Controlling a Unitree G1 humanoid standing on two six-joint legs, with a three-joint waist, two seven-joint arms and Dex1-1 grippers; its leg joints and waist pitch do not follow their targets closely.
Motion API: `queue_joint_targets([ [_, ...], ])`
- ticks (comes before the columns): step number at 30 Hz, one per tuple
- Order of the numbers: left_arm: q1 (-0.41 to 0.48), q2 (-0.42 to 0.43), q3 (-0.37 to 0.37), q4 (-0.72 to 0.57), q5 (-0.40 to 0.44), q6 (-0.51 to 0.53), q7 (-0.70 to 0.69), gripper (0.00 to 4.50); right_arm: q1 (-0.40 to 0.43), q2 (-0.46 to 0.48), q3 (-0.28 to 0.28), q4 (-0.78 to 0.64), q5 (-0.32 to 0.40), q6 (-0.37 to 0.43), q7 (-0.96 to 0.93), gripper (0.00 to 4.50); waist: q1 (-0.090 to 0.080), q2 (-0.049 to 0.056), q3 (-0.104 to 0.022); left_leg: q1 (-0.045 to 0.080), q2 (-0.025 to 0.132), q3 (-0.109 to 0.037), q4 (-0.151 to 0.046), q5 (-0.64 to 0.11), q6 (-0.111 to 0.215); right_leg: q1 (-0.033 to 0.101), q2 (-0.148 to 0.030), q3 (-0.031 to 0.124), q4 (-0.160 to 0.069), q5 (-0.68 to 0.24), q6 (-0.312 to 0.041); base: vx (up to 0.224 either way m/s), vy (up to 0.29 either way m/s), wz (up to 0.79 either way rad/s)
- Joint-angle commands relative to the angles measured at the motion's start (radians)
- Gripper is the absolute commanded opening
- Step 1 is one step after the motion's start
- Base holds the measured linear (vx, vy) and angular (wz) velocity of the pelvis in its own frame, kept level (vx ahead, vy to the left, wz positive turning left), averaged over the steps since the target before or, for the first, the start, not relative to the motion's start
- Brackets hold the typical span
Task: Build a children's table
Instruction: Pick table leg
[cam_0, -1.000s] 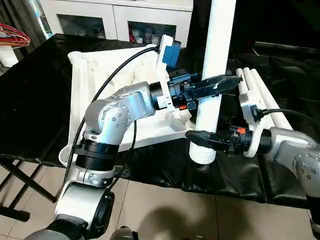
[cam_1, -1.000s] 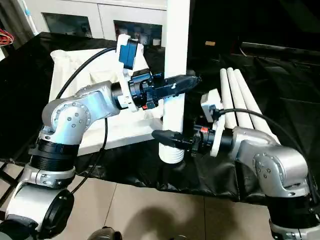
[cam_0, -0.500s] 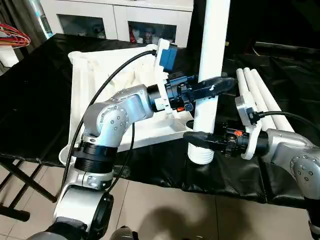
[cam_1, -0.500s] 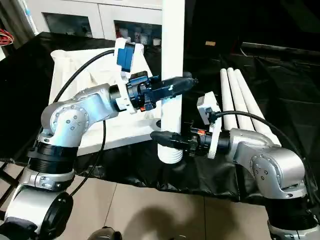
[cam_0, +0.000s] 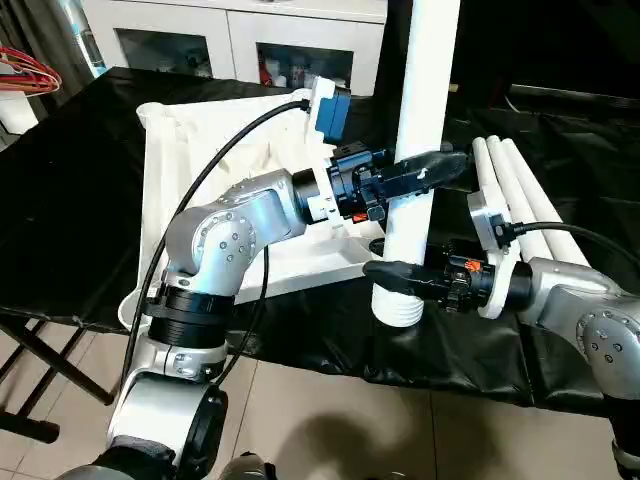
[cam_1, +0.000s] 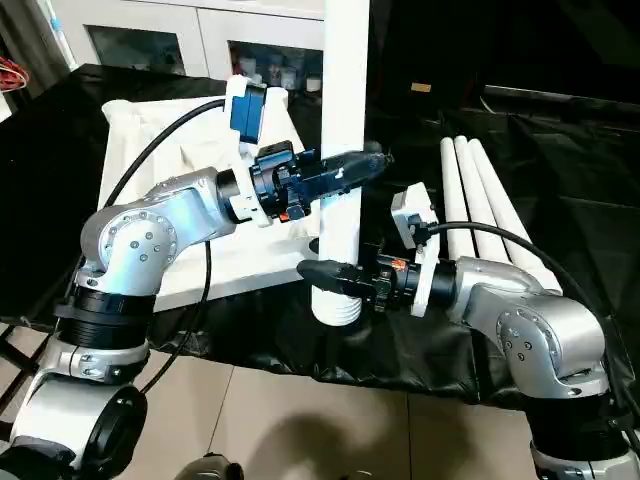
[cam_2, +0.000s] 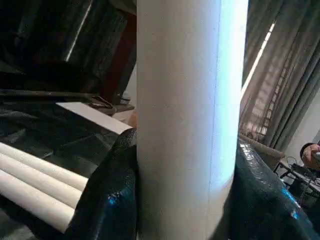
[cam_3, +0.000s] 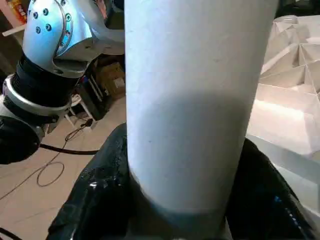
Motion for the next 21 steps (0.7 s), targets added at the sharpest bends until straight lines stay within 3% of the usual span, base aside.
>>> queue_joint_targets([
  [1, -0.001, -0.022, -0.019, -0.039, -0.020, 0.002, -0.007, 1.88, -0.006, 0.000, -0.007, 0.009, -0.018, -0.004, -0.045, 1.95, 0.005, -0.018, -0.093, 0.012, 0.048, -0.015, -0.059, -0.010, 0.068, 0.065, -0.083, 0.048, -0.063, -0.051, -0.232, 0.000, 0.000, 0.00],
  [4, -0.005, -0.025, -0.016, -0.035, -0.015, 0.000, 0.005, 1.88, -0.008, 0.001, -0.011, 0.011, -0.021, -0.007, -0.052, 1.95, 0.006, -0.018, -0.094, 0.012, 0.048, -0.015, -0.058, -0.009, 0.069, 0.065, -0.082, 0.048, -0.063, -0.050, -0.233, 0.000, 0.000, 0.00],
  [5, -0.006, -0.026, -0.014, -0.032, -0.014, 0.002, 0.013, 2.44, -0.008, 0.002, -0.011, 0.011, -0.021, -0.008, -0.054, 1.95, 0.006, -0.019, -0.094, 0.012, 0.049, -0.016, -0.059, -0.010, 0.068, 0.066, -0.084, 0.048, -0.063, -0.052, -0.234, 0.000, 0.000, 0.00],
  [10, -0.015, -0.041, -0.001, -0.028, 0.025, -0.030, 0.084, 2.92, -0.016, 0.023, -0.014, 0.015, -0.040, -0.023, -0.091, 1.94, 0.006, -0.017, -0.093, 0.011, 0.049, -0.016, -0.058, -0.012, 0.061, 0.065, -0.083, 0.048, -0.065, -0.057, -0.233, 0.000, 0.000, 0.00],
  [11, -0.016, -0.040, -0.011, -0.039, 0.072, -0.058, 0.132, 2.92, -0.019, 0.035, -0.014, 0.016, -0.056, -0.035, -0.118, 1.94, 0.006, -0.015, -0.094, 0.011, 0.049, -0.017, -0.059, -0.013, 0.059, 0.066, -0.083, 0.048, -0.063, -0.057, -0.229, 0.000, 0.000, 0.00],
  [15, -0.029, -0.061, 0.001, -0.044, 0.117, -0.055, 0.255, 3.04, -0.025, 0.059, -0.018, 0.012, -0.083, -0.053, -0.176, 1.94, 0.005, -0.016, -0.092, 0.012, 0.048, -0.016, -0.059, -0.028, 0.046, 0.067, -0.083, 0.049, -0.067, -0.072, -0.220, 0.000, 0.000, 0.00],
  [19, -0.044, -0.151, 0.052, -0.065, 0.130, 0.006, 0.482, 3.04, -0.042, 0.116, -0.020, 0.009, -0.128, -0.067, -0.295, 1.94, 0.001, -0.017, -0.092, 0.010, 0.046, -0.016, -0.057, -0.027, 0.037, 0.066, -0.080, 0.049, -0.065, -0.066, -0.224, 0.000, 0.000, 0.00],
  [21, -0.039, -0.167, 0.045, -0.078, 0.128, 0.000, 0.486, 3.04, -0.045, 0.129, -0.017, 0.012, -0.138, -0.070, -0.318, 1.94, 0.002, -0.019, -0.091, 0.009, 0.044, -0.016, -0.059, -0.031, 0.038, 0.067, -0.079, 0.048, -0.070, -0.094, -0.213, 0.000, 0.000, 0.00],
])
